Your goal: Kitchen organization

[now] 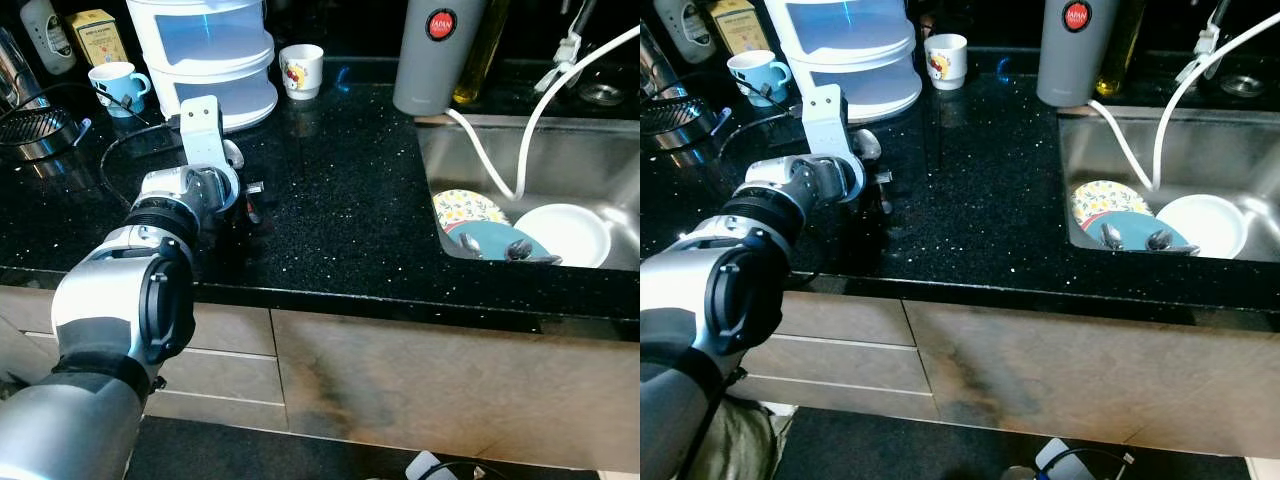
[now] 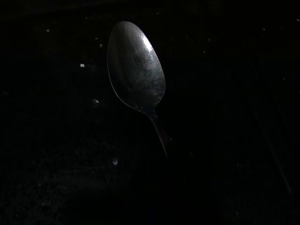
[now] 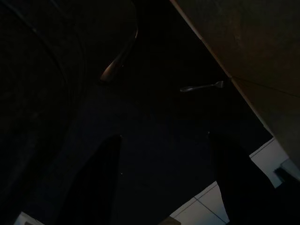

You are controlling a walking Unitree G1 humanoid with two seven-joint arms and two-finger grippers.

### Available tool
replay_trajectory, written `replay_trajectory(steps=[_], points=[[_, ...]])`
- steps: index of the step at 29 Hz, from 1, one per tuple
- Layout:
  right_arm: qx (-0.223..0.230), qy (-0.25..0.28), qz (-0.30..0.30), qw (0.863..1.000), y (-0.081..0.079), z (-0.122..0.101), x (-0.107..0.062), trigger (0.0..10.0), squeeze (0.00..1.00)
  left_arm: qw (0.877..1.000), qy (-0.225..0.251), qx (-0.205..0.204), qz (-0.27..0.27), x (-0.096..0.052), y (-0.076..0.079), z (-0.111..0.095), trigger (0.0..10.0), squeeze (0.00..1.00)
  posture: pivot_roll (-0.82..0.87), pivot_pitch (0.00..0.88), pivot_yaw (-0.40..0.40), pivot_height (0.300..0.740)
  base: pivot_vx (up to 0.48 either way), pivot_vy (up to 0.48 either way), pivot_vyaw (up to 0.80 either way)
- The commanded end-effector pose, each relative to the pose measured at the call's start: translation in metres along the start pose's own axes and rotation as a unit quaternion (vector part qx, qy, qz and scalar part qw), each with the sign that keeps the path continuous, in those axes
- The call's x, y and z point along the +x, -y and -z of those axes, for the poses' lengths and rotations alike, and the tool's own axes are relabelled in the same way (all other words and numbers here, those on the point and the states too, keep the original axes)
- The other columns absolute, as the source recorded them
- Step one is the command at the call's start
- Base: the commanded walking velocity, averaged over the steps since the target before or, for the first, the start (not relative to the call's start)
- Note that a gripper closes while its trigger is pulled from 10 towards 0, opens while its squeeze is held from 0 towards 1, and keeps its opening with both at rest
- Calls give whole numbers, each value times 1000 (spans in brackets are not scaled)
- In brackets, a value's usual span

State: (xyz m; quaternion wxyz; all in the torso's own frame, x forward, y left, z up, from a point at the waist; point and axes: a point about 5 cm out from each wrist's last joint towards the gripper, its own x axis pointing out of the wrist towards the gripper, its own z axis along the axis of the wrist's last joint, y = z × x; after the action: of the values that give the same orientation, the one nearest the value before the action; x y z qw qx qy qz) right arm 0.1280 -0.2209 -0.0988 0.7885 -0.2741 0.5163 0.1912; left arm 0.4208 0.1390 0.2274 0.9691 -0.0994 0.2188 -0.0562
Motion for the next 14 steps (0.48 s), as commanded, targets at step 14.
replay_trajectory(steps=[14], points=[[0,-4,-3,1000,1,1,0,10000,0,987,63,69,129,-17,44,-49,0,0,-54,71,34,740,0,0,0]])
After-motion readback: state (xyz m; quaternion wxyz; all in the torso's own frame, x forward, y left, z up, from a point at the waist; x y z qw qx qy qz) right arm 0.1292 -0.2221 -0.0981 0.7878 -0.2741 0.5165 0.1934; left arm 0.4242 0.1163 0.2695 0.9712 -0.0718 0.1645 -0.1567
